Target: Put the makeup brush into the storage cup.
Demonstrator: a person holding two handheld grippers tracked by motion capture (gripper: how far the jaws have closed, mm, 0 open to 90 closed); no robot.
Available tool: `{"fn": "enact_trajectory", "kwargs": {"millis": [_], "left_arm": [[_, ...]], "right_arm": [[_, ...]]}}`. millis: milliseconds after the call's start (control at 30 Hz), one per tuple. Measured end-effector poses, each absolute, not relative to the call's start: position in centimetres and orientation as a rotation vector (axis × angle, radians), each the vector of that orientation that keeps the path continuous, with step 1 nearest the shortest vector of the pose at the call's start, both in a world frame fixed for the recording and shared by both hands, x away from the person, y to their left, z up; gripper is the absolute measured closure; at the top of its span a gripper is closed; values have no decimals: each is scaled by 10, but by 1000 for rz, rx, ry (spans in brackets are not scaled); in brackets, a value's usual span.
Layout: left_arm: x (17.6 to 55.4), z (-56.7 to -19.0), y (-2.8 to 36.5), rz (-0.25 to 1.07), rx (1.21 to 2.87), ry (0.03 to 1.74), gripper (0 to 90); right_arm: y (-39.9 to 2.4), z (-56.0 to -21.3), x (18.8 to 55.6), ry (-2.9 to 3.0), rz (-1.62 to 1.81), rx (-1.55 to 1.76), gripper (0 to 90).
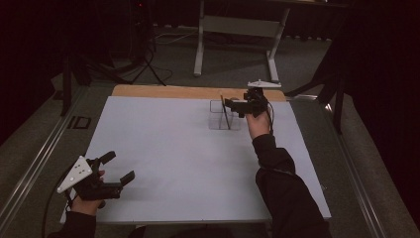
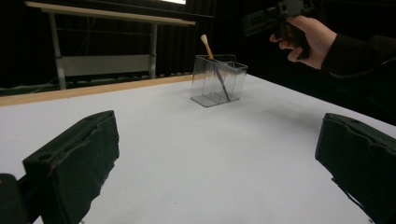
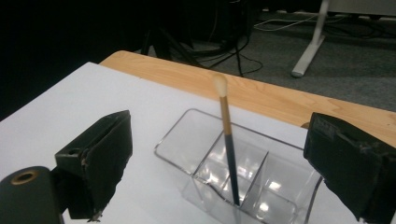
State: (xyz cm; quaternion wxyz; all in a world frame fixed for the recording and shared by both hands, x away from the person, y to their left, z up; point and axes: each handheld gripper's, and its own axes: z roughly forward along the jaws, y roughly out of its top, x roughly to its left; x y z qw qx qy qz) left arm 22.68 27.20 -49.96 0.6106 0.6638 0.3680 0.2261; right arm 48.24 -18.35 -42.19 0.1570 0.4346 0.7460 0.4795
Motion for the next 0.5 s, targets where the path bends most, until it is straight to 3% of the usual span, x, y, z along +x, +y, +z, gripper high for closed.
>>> {"fn": "enact_trajectory", "kwargs": {"millis": [500], "left_arm": [[226, -500, 272, 524, 1534, 853, 0]], "right_arm": [[-189, -421, 453, 2170, 1418, 1181, 80]]}}
